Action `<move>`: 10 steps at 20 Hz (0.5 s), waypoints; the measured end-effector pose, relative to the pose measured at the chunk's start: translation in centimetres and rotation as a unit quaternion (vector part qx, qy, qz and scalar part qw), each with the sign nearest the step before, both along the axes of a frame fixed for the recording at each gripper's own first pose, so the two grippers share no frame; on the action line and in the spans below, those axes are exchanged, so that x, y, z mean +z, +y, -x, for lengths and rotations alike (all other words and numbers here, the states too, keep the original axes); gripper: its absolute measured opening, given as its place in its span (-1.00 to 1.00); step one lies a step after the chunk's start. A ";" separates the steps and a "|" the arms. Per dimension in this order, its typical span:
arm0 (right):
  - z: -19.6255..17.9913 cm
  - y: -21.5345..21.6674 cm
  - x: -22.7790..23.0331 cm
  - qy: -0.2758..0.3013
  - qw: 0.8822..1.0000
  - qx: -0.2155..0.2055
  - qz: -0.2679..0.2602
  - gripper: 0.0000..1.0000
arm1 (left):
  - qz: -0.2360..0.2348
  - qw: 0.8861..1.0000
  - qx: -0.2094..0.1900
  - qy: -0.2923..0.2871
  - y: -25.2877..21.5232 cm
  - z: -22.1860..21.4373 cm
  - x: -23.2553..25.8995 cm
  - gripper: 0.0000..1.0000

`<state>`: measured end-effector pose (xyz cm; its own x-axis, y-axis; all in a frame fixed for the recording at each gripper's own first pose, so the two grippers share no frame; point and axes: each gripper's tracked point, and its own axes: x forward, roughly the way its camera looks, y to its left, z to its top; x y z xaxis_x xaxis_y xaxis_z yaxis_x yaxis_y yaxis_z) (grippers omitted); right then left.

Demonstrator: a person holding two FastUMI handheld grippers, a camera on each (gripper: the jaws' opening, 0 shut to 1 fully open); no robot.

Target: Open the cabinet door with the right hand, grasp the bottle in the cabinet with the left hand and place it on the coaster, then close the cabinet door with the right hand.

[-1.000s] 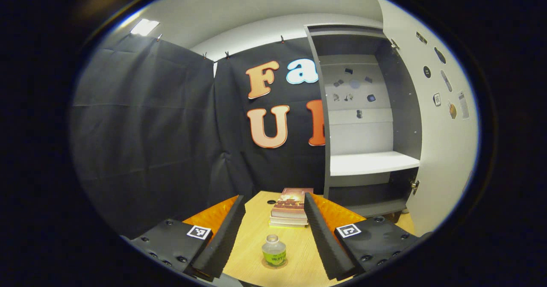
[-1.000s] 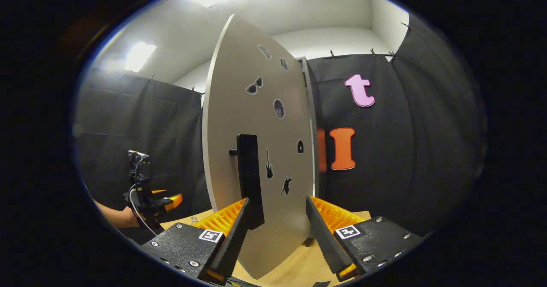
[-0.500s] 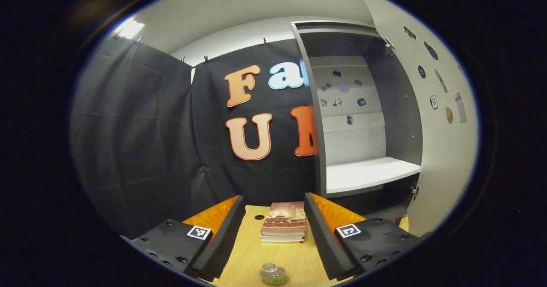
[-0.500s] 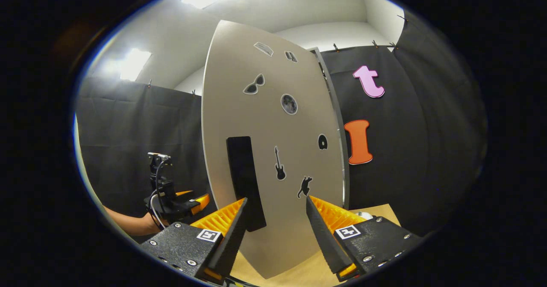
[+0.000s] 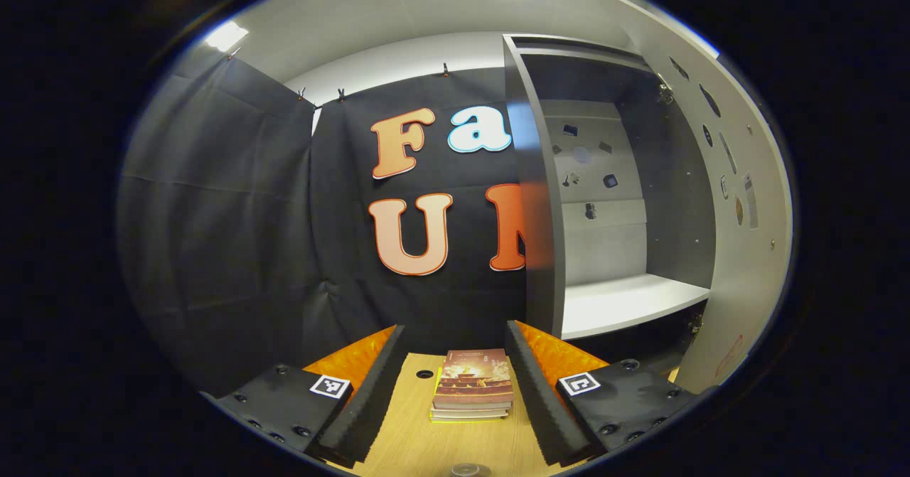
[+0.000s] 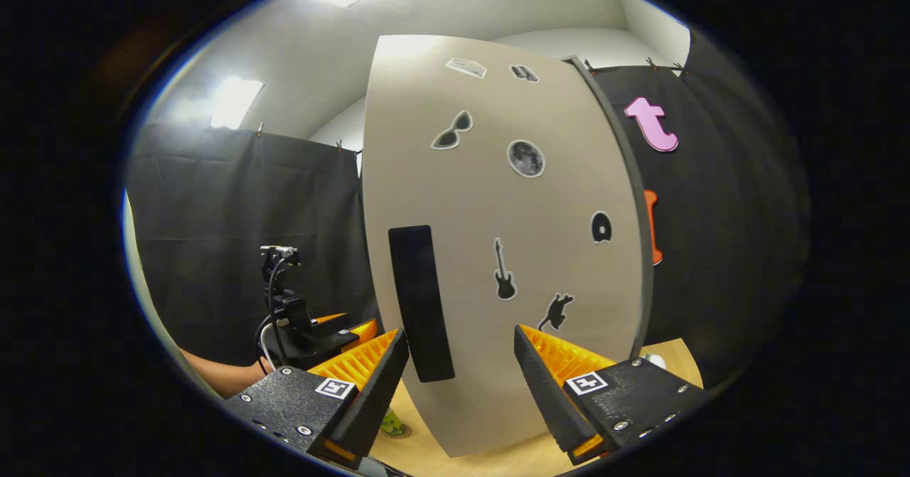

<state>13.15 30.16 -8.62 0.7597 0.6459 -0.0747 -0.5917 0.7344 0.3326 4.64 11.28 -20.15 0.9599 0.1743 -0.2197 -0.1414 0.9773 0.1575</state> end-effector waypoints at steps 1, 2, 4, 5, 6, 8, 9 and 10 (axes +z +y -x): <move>-0.5 0.5 -0.2 -0.003 1.000 -0.002 0.004 0.85 | -0.003 1.000 0.002 0.002 0.7 -0.1 -0.3 0.84; -1.2 0.7 -0.3 -0.004 1.000 -0.009 0.008 0.85 | -0.007 1.000 0.007 0.007 1.6 0.0 -0.7 0.83; -2.1 1.7 -0.4 0.006 1.000 -0.007 0.013 0.86 | -0.002 1.000 0.014 0.015 2.8 0.2 -1.4 0.82; -2.3 2.4 -0.5 0.013 1.000 -0.002 0.011 0.86 | -0.002 1.000 0.016 0.014 3.4 0.2 -1.6 0.83; -2.6 3.0 -0.6 0.014 1.000 0.004 0.012 0.86 | -0.004 1.000 0.019 0.014 4.1 0.3 -1.6 0.83; -3.1 3.6 -0.6 0.011 1.000 0.004 0.017 0.85 | -0.012 0.999 0.028 0.011 5.5 0.7 -1.8 0.84; -3.2 3.6 -0.6 0.010 1.000 0.003 0.020 0.85 | -0.013 0.999 0.032 0.010 6.1 0.9 -1.8 0.84; -3.3 3.8 -0.4 0.009 1.000 0.003 0.020 0.85 | -0.011 0.999 0.037 0.010 6.6 1.0 -2.0 0.84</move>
